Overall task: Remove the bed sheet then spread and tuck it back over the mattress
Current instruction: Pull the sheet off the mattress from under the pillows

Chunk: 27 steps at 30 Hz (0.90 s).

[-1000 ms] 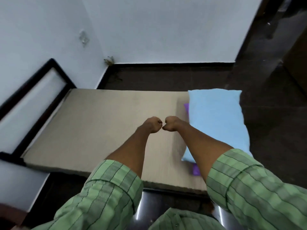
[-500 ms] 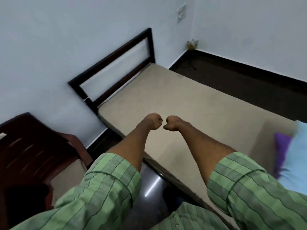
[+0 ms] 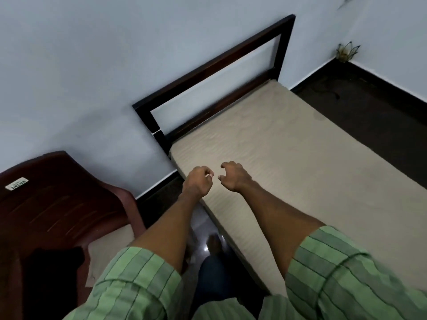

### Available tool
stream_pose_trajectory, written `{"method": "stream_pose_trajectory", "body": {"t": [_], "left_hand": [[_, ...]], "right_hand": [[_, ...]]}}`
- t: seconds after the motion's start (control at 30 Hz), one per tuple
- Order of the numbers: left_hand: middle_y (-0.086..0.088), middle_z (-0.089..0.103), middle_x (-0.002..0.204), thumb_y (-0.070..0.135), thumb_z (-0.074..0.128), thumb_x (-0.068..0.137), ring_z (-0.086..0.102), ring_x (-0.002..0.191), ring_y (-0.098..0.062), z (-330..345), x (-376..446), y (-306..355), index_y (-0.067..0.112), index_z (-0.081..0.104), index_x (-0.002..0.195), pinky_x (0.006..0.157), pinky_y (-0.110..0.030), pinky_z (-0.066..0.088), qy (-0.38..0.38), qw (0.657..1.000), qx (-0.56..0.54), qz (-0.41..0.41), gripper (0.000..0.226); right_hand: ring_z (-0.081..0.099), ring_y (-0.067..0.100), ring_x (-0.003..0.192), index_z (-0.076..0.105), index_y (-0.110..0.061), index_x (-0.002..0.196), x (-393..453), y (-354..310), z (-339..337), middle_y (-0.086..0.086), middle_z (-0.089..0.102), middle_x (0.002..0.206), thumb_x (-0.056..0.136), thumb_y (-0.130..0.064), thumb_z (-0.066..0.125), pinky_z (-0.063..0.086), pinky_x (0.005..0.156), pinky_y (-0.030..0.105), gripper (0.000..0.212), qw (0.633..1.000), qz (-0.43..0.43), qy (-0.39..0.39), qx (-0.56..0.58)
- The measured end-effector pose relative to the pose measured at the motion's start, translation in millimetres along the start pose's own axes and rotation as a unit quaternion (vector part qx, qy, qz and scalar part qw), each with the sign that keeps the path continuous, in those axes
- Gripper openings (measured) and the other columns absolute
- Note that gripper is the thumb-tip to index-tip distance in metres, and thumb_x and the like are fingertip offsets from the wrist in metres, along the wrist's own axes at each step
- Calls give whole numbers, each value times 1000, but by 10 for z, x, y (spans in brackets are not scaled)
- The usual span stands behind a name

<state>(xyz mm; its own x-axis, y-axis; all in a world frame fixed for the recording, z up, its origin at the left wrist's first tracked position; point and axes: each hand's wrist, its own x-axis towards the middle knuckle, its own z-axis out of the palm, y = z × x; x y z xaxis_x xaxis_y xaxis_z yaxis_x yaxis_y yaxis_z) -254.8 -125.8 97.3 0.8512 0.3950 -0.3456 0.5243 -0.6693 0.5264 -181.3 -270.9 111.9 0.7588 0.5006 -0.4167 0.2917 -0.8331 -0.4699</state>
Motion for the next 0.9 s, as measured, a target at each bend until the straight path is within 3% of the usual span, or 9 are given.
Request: {"method": "stream_pose_trajectory", "body": {"t": [0.17, 0.3, 0.47, 0.63, 0.7, 0.77, 0.9], "left_hand": [[3, 67, 116, 26, 56, 94, 64, 104, -20, -94, 871, -521, 38, 64, 90, 95, -40, 53, -14, 999, -31, -36, 14], [2, 65, 119, 22, 56, 95, 63, 108, -20, -95, 1591, -967, 32, 66, 94, 91, -30, 48, -56, 997, -28, -52, 14], [1, 65, 122, 21, 56, 95, 62, 112, -19, 94, 2459, -1495, 28, 68, 105, 98, -42, 52, -69, 996, -27, -47, 17], [-5, 66, 127, 11, 61, 91, 62, 116, -25, 361, 2945, -2071, 20, 66, 126, 99, -37, 45, -54, 993, 99, 35, 36], [-6, 67, 126, 12, 64, 88, 62, 115, -28, 497, 2997, -2336, 19, 66, 128, 97, -37, 42, -42, 984, 164, 58, 40], [-3, 66, 126, 21, 71, 82, 61, 115, -28, 632, 3030, -2588, 24, 67, 123, 97, -39, 40, -47, 960, 249, 116, 41], [4, 64, 117, 32, 81, 71, 56, 113, -23, 783, 3238, -2925, 28, 67, 95, 92, -38, 40, -32, 936, 288, 202, 29]], "right_hand": [[42, 34, 139, 48, -14, 148, 926, -290, 272, 12, 48, 150, 100, -38, 59, 41, 111, 46, 55, 1000, 16, -15, 15], [42, 33, 138, 47, -15, 149, 1605, -500, 611, 12, 49, 149, 101, -34, 59, 40, 112, 45, 53, 997, 51, -32, 46], [43, 32, 137, 46, -14, 149, 2437, -626, 1209, 12, 49, 148, 101, -30, 60, 41, 111, 46, 52, 994, 63, -67, 53], [47, 30, 131, 52, -15, 142, 2959, -490, 1855, 9, 54, 141, 100, -37, 60, 45, 104, 43, 48, 994, 79, -78, 18], [45, 31, 132, 48, -16, 145, 3058, -390, 2135, 10, 50, 145, 99, -45, 60, 44, 105, 44, 56, 989, 89, -116, -17], [40, 32, 134, 44, -16, 146, 3092, -309, 2413, 10, 44, 148, 94, -54, 62, 43, 102, 45, 66, 982, 82, -151, -73], [42, 31, 127, 48, -18, 136, 3208, -274, 2760, 8, 50, 138, 86, -65, 61, 41, 95, 45, 70, 976, 47, -97, -188]]}}
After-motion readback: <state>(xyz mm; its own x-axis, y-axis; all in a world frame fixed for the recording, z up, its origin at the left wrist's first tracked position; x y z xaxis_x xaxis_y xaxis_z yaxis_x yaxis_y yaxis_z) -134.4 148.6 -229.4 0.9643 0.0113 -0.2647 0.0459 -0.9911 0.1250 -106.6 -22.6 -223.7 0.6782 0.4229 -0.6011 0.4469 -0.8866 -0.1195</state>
